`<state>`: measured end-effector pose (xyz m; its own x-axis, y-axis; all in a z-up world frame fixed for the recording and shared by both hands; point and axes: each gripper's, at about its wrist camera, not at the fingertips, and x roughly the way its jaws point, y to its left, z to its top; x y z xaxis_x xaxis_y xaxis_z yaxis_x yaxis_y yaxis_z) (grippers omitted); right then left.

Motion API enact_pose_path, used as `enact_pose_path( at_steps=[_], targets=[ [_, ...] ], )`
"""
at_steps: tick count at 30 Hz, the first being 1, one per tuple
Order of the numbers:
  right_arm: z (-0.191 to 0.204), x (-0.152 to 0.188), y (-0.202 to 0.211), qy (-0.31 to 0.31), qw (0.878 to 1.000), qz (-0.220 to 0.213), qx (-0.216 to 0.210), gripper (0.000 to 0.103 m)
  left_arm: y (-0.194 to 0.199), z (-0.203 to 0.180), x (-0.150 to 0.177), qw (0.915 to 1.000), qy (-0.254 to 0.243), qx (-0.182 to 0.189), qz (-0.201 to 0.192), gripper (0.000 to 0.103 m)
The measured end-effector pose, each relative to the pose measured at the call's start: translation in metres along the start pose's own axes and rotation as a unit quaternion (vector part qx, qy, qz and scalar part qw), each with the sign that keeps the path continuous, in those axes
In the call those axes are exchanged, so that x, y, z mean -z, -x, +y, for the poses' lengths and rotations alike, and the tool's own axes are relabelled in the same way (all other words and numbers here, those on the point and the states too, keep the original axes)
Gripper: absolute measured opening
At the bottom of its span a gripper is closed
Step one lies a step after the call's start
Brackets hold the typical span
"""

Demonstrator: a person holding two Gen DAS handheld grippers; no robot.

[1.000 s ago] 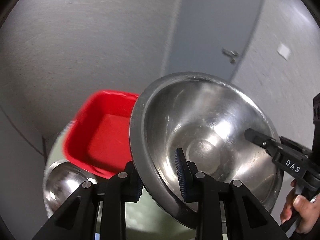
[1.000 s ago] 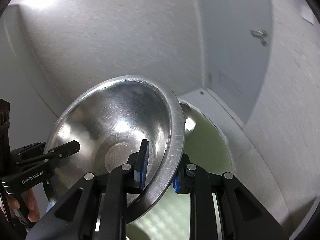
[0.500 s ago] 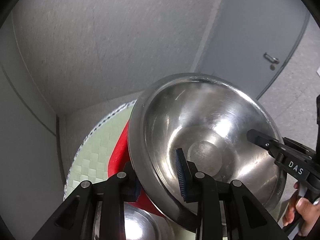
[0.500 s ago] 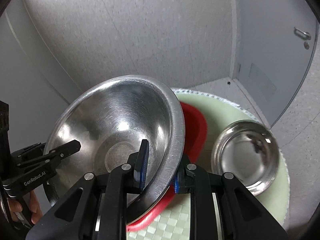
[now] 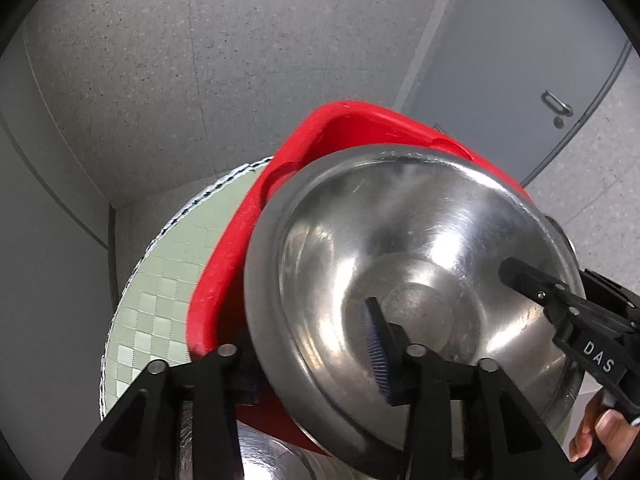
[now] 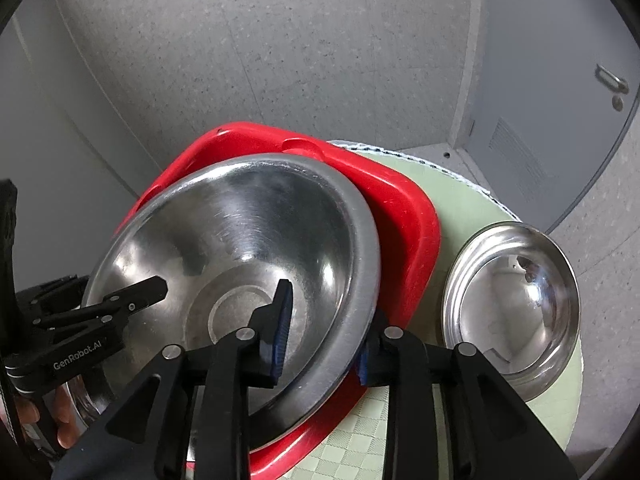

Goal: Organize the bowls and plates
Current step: 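Lift the large steel bowl with both grippers over the red basin, then lower the bowl into the red basin and open both grippers, then grasp the edge of the light-blue plate with both grippers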

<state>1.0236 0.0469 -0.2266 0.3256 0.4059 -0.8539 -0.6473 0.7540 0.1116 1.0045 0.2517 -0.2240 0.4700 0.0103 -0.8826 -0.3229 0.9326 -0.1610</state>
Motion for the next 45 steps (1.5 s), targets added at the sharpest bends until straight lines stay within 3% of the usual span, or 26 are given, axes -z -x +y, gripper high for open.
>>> enact_pose_path(
  at_steps=[3, 5, 12, 16, 25, 28, 32, 41, 45],
  targets=[
    [0.001, 0.003, 0.004, 0.003, 1.000, 0.000, 0.000, 0.040, 0.006, -0.004, 0.004, 1.0000, -0.001, 0.008, -0.001, 0.055],
    [0.001, 0.005, 0.008, 0.001, 1.000, 0.001, -0.009, 0.048, 0.007, -0.005, 0.006, 0.9999, 0.006, 0.013, 0.000, 0.069],
    [-0.002, 0.022, 0.035, -0.008, 1.000, -0.008, -0.022, 0.059, 0.041, -0.007, 0.024, 0.9993, 0.019, 0.028, -0.017, 0.083],
    [-0.005, 0.033, 0.053, -0.018, 1.000, -0.025, 0.000, 0.074, 0.069, -0.010, 0.034, 0.9984, 0.026, 0.041, -0.028, 0.092],
    [0.019, 0.100, 0.114, -0.054, 0.996, -0.070, 0.012, 0.077, 0.139, 0.012, 0.103, 0.9947, 0.011, 0.054, -0.087, 0.096],
    [0.033, 0.131, 0.129, -0.066, 0.995, -0.075, 0.006, 0.078, 0.160, 0.024, 0.139, 0.9929, -0.012, 0.041, -0.111, 0.099],
    [0.055, 0.172, 0.138, -0.081, 0.994, -0.073, -0.004, 0.078, 0.170, 0.039, 0.177, 0.9900, -0.048, -0.005, -0.132, 0.099],
    [0.096, 0.226, 0.117, -0.078, 0.996, -0.035, -0.012, 0.078, 0.177, 0.071, 0.243, 0.9889, -0.063, -0.036, -0.129, 0.098],
    [0.105, 0.232, 0.107, -0.061, 0.998, -0.026, -0.007, 0.078, 0.169, 0.080, 0.267, 0.9923, -0.064, -0.033, -0.101, 0.085]
  ],
)
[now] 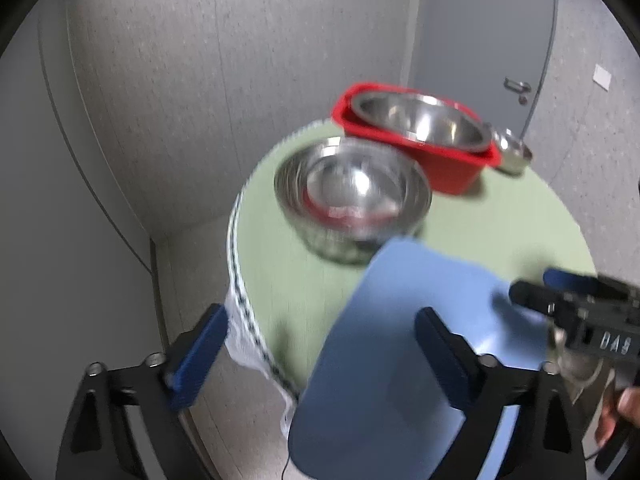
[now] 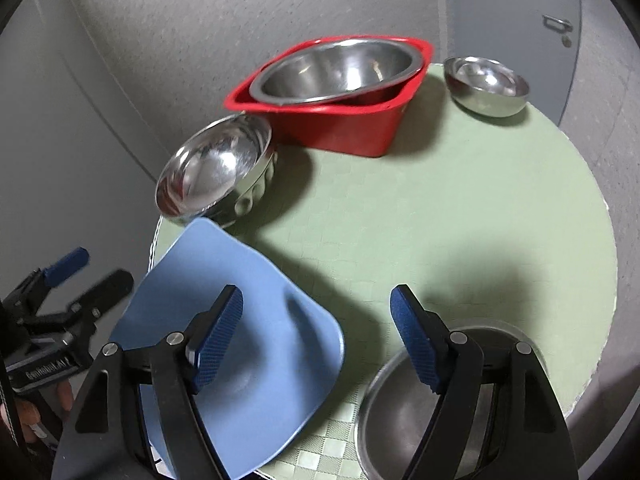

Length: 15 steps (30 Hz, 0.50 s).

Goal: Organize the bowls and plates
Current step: 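Grasp the edge of the light-blue plate with both grippers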

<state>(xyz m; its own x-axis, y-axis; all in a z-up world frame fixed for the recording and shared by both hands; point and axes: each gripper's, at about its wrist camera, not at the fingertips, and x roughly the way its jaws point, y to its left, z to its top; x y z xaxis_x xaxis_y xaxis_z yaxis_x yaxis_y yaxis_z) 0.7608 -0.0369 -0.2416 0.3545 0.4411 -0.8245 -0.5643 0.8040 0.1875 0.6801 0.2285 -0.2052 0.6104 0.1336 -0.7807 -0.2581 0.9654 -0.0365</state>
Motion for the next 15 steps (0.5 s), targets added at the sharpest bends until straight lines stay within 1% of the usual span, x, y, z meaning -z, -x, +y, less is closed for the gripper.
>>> enact_pose_path(
  at_steps=[3, 4, 5, 6, 8, 9, 10, 11, 12, 15],
  targets=[
    [0.004, 0.001, -0.010, 0.019, 1.000, 0.009, 0.003, 0.078, -0.012, 0.002, 0.017, 0.9997, 0.000, 0.005, 0.023, 0.071],
    [0.005, 0.001, -0.014, 0.024, 1.000, 0.016, 0.003, 0.075, -0.013, 0.004, 0.021, 0.9995, 0.001, 0.007, 0.031, 0.064],
    [0.006, 0.002, -0.018, 0.027, 0.999, 0.023, 0.000, 0.072, -0.016, 0.006, 0.026, 0.9992, 0.003, 0.010, 0.038, 0.058],
    [0.005, 0.002, -0.021, 0.029, 0.999, 0.027, -0.001, 0.069, -0.017, 0.007, 0.025, 0.9990, 0.005, 0.012, 0.043, 0.054],
    [0.007, 0.004, -0.030, 0.039, 0.998, 0.044, -0.004, 0.059, -0.022, 0.012, 0.031, 0.9978, 0.012, 0.026, 0.059, 0.034],
    [0.008, 0.005, -0.033, 0.040, 0.998, 0.050, -0.008, 0.055, -0.024, 0.011, 0.031, 0.9973, 0.015, 0.035, 0.062, 0.030],
    [0.008, 0.007, -0.037, 0.039, 0.998, 0.056, -0.016, 0.045, -0.022, 0.012, 0.032, 0.9971, 0.019, 0.039, 0.062, 0.029],
    [0.007, 0.008, -0.040, 0.037, 0.997, 0.064, -0.021, 0.042, -0.021, 0.012, 0.032, 0.9975, 0.020, 0.038, 0.056, 0.027],
    [0.006, 0.008, -0.042, 0.033, 0.997, 0.066, -0.021, 0.041, -0.019, 0.013, 0.031, 0.9977, 0.020, 0.037, 0.054, 0.027],
    [-0.008, 0.006, -0.039, 0.001, 0.996, 0.069, -0.059, 0.034, -0.017, 0.016, 0.028, 0.9970, 0.031, 0.051, 0.050, 0.024]
  ],
)
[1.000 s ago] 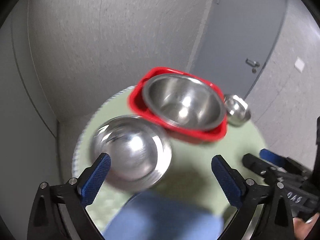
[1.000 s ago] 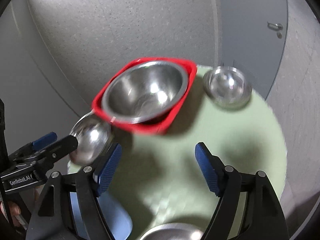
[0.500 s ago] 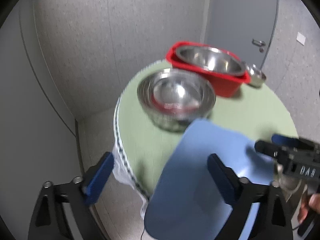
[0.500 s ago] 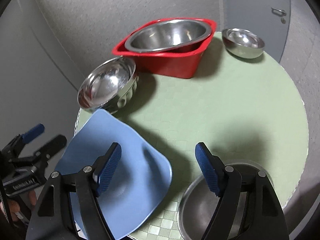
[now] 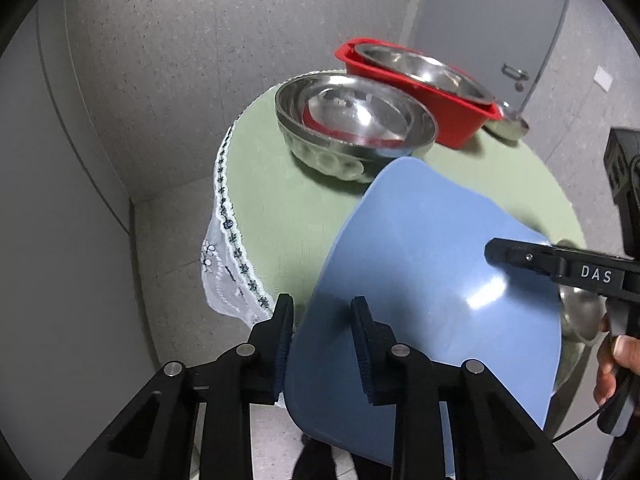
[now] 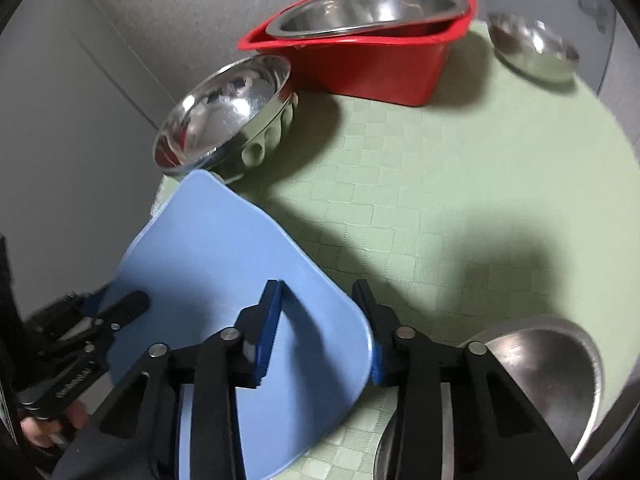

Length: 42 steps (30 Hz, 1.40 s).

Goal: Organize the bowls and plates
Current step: 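Grasp the edge of the light-blue plate with both grippers, then carry the blue plate with both grippers onto the bowl in the basin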

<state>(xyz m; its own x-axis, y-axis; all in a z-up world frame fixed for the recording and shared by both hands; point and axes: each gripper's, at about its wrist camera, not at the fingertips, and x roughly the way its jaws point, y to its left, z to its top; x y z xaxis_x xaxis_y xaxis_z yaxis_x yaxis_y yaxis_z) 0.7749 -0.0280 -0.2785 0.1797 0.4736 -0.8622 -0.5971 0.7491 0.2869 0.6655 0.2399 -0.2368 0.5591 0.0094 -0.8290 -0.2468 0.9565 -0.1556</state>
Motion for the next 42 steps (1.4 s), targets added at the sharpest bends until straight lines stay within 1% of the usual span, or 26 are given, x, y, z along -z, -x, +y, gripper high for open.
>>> enact_pose_path(
  at_steps=[2, 3, 6, 11, 16, 20, 21, 23, 28, 32, 34, 39, 42],
  targets=[
    [-0.006, -0.002, 0.006, -0.015, 1.000, -0.005, -0.017, 0.030, 0.007, -0.001, -0.004, 0.9999, 0.000, 0.006, -0.009, 0.023],
    [-0.008, -0.003, 0.010, -0.019, 1.000, -0.007, -0.022, 0.030, 0.013, -0.003, -0.007, 0.9998, -0.003, 0.008, -0.016, 0.023],
    [-0.012, -0.009, 0.026, -0.026, 0.999, -0.024, -0.025, 0.030, 0.022, -0.009, -0.016, 0.9994, -0.003, 0.017, -0.028, 0.023],
    [-0.016, -0.025, 0.058, -0.029, 0.998, -0.058, -0.022, 0.029, 0.038, -0.023, -0.045, 0.9981, -0.011, 0.032, -0.051, 0.023],
    [-0.026, -0.063, 0.090, -0.034, 0.995, -0.096, -0.020, 0.029, 0.035, -0.033, -0.085, 0.9966, -0.012, 0.057, -0.058, 0.023],
    [-0.034, -0.097, 0.102, -0.031, 0.993, -0.113, -0.004, 0.029, 0.028, -0.042, -0.126, 0.9960, -0.015, 0.060, -0.064, 0.023],
    [-0.037, -0.110, 0.104, -0.031, 0.993, -0.118, 0.000, 0.029, 0.025, -0.045, -0.138, 0.9958, -0.015, 0.059, -0.068, 0.023],
    [-0.042, -0.128, 0.106, -0.033, 0.992, -0.124, -0.001, 0.029, 0.019, -0.047, -0.158, 0.9954, -0.014, 0.058, -0.075, 0.023],
    [-0.060, -0.179, 0.097, -0.039, 0.991, -0.127, -0.004, 0.029, -0.007, -0.047, -0.210, 0.9954, -0.008, 0.050, -0.081, 0.023],
    [-0.075, -0.215, 0.077, -0.045, 0.992, -0.121, -0.002, 0.029, -0.042, -0.043, -0.248, 0.9965, 0.002, 0.046, -0.070, 0.024],
    [-0.081, -0.231, 0.061, -0.049, 0.992, -0.115, 0.001, 0.029, -0.063, -0.041, -0.266, 0.9972, 0.007, 0.038, -0.065, 0.024],
    [-0.090, -0.256, 0.028, -0.049, 0.994, -0.093, 0.012, 0.029, -0.103, -0.036, -0.287, 0.9986, 0.020, 0.027, -0.042, 0.026],
    [-0.093, -0.259, 0.011, -0.050, 0.995, -0.081, 0.016, 0.029, -0.122, -0.034, -0.293, 0.9992, 0.019, 0.018, -0.029, 0.027]
  ],
)
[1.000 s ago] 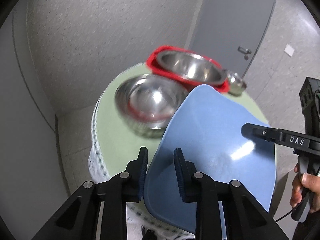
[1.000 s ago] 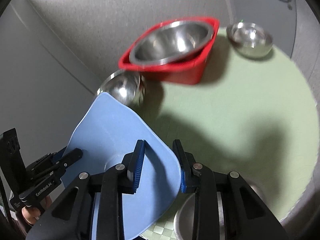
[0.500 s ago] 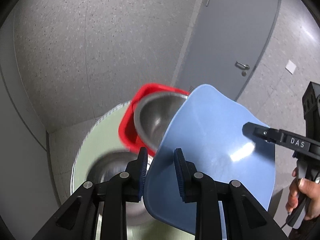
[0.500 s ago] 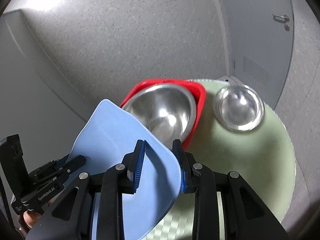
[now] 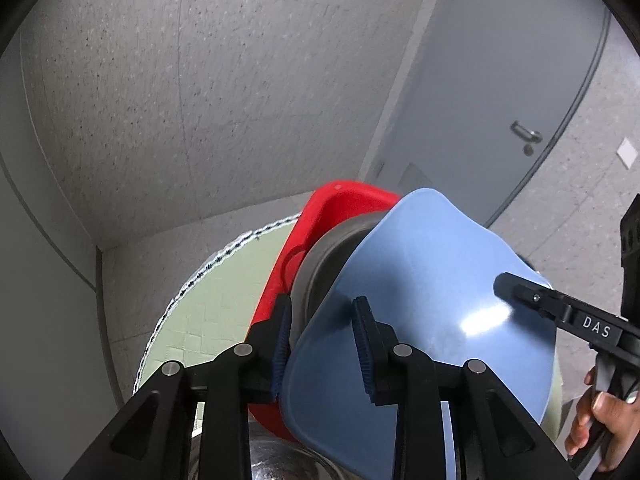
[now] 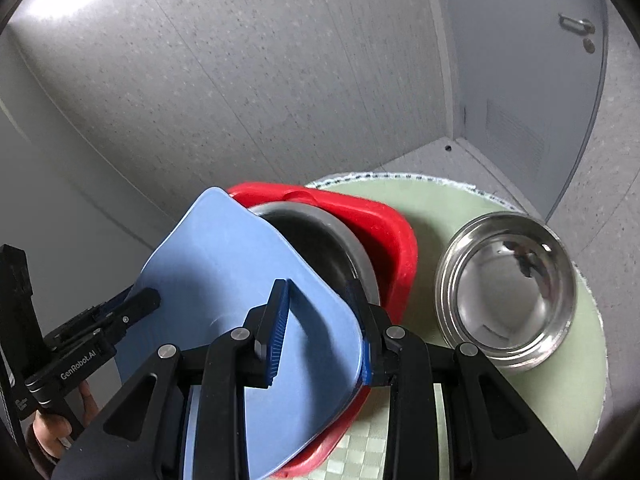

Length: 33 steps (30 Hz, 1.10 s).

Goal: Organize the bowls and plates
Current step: 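Carry the blue plate with both grippers onto the bowl in the basin, then open both grippers to release the plate and withdraw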

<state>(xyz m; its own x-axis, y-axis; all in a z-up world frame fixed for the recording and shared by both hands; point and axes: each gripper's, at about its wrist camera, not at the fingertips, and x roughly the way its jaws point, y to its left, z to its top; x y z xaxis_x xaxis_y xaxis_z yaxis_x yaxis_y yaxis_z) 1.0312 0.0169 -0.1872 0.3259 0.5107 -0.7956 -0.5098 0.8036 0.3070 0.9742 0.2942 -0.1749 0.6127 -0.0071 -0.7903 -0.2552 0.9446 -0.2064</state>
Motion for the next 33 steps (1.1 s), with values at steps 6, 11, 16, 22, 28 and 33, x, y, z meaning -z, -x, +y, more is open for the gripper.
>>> enact_pose_path(
  at_steps=[6, 11, 16, 22, 28, 33],
  targets=[
    [-0.001, -0.003, -0.022, 0.005, 1.000, 0.014, 0.005, 0.031, -0.028, -0.011, -0.007, 0.9998, -0.001, -0.014, 0.013, 0.029],
    [0.003, -0.002, -0.025, 0.010, 1.000, 0.013, 0.007, 0.044, -0.037, -0.022, -0.009, 0.9997, -0.007, -0.021, 0.009, 0.032],
    [0.010, 0.004, -0.016, 0.016, 1.000, 0.006, 0.000, 0.060, -0.028, -0.025, 0.000, 0.9997, -0.008, -0.021, 0.007, 0.049],
    [0.008, 0.008, -0.003, 0.011, 1.000, -0.006, 0.007, 0.070, -0.013, -0.030, 0.009, 0.9996, -0.005, -0.028, -0.008, 0.061],
    [0.004, 0.022, 0.008, 0.010, 1.000, -0.012, 0.015, 0.072, 0.012, -0.047, 0.026, 0.9987, -0.019, -0.036, -0.029, 0.068],
    [0.002, 0.035, 0.020, 0.001, 1.000, -0.025, 0.017, 0.072, 0.032, -0.069, 0.043, 0.9975, -0.038, -0.041, -0.042, 0.071]
  ],
)
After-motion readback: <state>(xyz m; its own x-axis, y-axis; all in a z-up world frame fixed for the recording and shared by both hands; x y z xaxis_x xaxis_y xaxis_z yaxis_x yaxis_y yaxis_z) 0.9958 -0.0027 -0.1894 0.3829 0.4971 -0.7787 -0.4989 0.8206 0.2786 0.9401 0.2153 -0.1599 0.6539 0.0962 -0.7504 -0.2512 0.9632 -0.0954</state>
